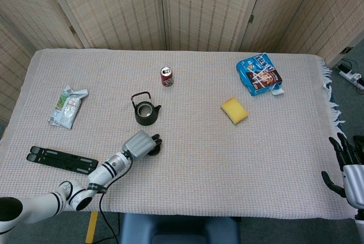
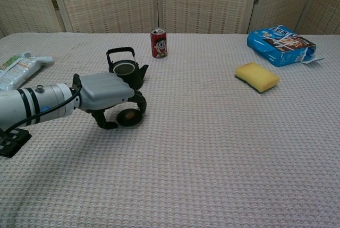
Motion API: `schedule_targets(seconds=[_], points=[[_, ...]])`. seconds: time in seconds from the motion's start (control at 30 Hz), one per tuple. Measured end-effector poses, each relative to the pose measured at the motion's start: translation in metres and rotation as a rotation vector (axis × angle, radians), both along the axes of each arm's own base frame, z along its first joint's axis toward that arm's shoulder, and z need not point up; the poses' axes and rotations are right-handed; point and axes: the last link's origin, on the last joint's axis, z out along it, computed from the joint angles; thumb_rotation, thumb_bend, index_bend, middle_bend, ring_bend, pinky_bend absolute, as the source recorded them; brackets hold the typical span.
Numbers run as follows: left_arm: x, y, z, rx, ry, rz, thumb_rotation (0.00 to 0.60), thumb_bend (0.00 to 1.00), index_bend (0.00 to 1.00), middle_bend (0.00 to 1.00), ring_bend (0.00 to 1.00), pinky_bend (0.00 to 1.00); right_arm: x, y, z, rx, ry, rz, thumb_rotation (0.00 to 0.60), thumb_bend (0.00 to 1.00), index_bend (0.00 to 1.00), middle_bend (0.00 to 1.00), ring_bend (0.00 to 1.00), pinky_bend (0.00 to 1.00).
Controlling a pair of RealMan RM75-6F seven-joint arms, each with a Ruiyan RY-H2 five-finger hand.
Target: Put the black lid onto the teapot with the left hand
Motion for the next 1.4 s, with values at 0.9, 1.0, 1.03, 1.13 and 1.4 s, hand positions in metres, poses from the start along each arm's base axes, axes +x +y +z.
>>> schedule_targets(seconds=[0.9, 1.0, 1.03, 1.13, 1.4], points=[[0.016, 0.04, 0.071, 0.149, -0.174, 0.082, 0.6, 0.28, 0.42, 0.4, 0.77, 0.74, -0.002, 0.005, 0.001, -0.008, -0.007, 0.0, 0.6, 0.35, 0.01, 0.04, 0.14, 0.0], [0.019, 0.051, 0.078, 0.171, -0.182, 0.118, 0.6, 0.28, 0.42, 0.4, 0.77, 0.74, -0.002, 0.006, 0.001, -0.008, -0.008, 0.001, 0.6, 0.35, 0.01, 0.04, 0.14, 0.0], [0.019, 0.054, 0.079, 0.175, -0.183, 0.129, 0.6, 0.28, 0.42, 0.4, 0.77, 0.74, -0.002, 0.006, 0.001, -0.008, -0.008, 0.001, 0.6, 0.35, 0.01, 0.04, 0.14, 0.0], [0.022, 0.064, 0.082, 0.187, -0.184, 0.163, 0.6, 0.28, 0.41, 0.4, 0.77, 0.74, -0.003, 0.006, 0.002, -0.01, -0.007, 0.001, 0.6, 0.35, 0.01, 0.04, 0.14, 0.0], [0.032, 0.086, 0.074, 0.21, -0.147, 0.224, 0.6, 0.28, 0.41, 0.4, 0.78, 0.74, -0.003, 0.006, 0.002, -0.007, -0.003, 0.004, 0.6, 0.35, 0.01, 0.04, 0.14, 0.0]])
